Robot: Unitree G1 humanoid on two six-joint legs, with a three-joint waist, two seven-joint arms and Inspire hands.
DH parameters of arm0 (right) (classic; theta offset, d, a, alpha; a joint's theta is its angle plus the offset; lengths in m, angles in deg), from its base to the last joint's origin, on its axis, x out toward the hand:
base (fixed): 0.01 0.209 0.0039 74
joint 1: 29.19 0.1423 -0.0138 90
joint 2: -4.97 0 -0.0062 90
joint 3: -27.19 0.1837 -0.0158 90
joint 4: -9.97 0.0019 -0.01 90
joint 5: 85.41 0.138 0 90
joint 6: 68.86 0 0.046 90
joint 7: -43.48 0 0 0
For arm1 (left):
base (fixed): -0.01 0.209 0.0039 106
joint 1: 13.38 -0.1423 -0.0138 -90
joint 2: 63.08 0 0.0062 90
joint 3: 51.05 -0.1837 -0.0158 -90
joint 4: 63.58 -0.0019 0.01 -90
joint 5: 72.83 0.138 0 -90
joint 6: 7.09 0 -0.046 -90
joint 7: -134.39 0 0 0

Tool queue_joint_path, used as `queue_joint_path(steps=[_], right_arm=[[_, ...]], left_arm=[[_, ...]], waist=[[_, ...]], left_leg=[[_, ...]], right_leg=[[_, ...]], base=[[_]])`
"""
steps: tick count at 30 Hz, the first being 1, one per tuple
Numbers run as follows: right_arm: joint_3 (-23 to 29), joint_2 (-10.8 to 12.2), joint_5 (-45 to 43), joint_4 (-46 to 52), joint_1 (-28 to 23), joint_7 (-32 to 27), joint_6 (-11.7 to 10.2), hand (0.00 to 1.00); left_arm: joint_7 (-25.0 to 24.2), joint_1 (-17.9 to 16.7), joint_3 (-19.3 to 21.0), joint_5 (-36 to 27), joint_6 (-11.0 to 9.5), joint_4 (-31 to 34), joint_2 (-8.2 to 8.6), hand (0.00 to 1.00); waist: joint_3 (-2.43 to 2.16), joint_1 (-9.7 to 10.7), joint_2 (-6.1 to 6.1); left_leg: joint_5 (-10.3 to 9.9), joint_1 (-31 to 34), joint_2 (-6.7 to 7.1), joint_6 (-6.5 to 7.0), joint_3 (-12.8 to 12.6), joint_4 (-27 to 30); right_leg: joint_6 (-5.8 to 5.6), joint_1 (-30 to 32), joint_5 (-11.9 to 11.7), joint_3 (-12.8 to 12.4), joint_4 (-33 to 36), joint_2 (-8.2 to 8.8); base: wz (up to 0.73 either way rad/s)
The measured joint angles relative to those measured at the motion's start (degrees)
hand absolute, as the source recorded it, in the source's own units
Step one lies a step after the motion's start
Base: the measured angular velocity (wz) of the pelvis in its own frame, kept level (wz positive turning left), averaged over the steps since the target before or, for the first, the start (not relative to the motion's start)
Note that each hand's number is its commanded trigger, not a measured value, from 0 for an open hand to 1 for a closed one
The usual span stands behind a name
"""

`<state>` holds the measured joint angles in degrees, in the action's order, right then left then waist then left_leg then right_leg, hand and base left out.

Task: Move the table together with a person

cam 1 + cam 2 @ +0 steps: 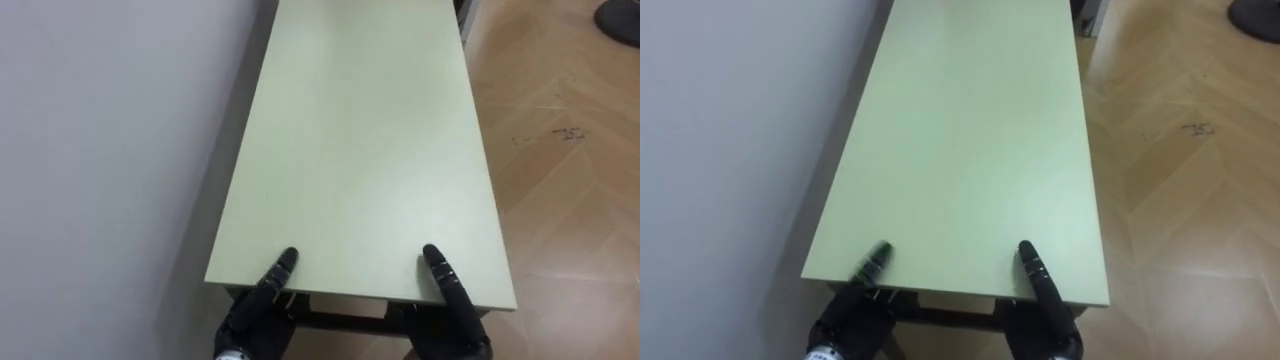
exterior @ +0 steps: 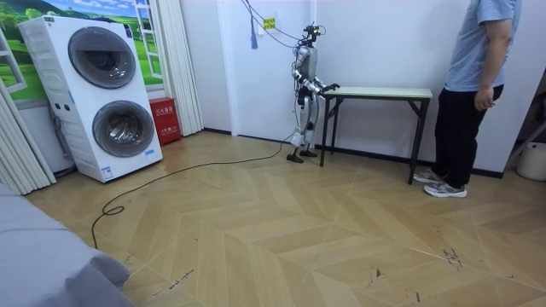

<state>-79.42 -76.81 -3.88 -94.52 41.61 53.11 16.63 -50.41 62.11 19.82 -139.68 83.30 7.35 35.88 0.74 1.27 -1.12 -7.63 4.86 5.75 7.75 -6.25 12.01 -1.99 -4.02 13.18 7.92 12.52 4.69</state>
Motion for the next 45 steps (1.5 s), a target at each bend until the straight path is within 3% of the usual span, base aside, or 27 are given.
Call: queue_joint_path(steps=[4,12,27,32,40,45], right_arm=[[0.0,-0.9,-2.7,-0.7,0.9,0.7,1.2,0.00],[0.4,-1.1,-3.1,-1.0,0.9,2.5,2.8,0.00],[0.6,-1.7,-6.3,-3.6,0.4,9.0,3.5,0.00],[0.4,-1.6,-10.0,-5.3,0.4,13.3,4.7,0.00],[1.2,-1.9,-16.5,-9.8,-0.1,18.8,7.0,0.00],[2.1,-2.0,-21.5,-13.5,0.0,21.5,7.0,0.00]], left_arm=[[-0.9,0.6,0.0,4.0,0.1,-1.3,-0.30,0.00],[-2.0,0.5,0.1,4.0,0.1,-1.3,-0.63,0.00],[-3.7,1.0,0.6,5.9,0.0,-3.5,-1.07,0.00],[-5.1,1.1,1.0,8.0,0.1,-4.4,-1.82,0.00],[-8.7,1.3,2.9,7.9,0.0,-6.9,-1.87,0.00],[-12.1,2.1,3.3,9.1,-0.7,-10.6,-1.87,0.00]], waist=[[0.10,0.0,0.16],[0.42,0.0,0.97],[0.15,0.0,1.45],[-0.51,-0.2,1.89],[-0.47,-0.2,1.88],[-0.40,-0.4,1.84]], left_leg=[[0.2,-0.1,-0.07,-0.22,0.1,-0.3],[0.2,-0.1,-0.10,-0.25,0.1,-0.2],[0.2,-0.4,-0.10,-0.27,0.1,-0.6],[0.2,-0.5,-0.11,-0.27,0.0,-0.6],[0.2,-0.6,-0.12,-0.26,0.1,-0.6],[0.1,-0.6,-0.06,-0.32,0.1,-0.6]], right_leg=[[0.00,0.0,0.0,0.0,0.0,-0.12],[0.05,0.0,0.0,0.0,0.0,-0.15],[0.07,-0.1,0.0,0.1,0.0,-0.15],[0.09,-0.1,-0.1,0.4,0.1,-0.13],[0.09,-0.1,-0.2,1.6,0.0,0.01],[0.18,-0.9,-0.2,1.6,-1.1,-0.04]], base=[[-0.01],[0.00],[0.00],[0.00],[0.00],[0.01]])
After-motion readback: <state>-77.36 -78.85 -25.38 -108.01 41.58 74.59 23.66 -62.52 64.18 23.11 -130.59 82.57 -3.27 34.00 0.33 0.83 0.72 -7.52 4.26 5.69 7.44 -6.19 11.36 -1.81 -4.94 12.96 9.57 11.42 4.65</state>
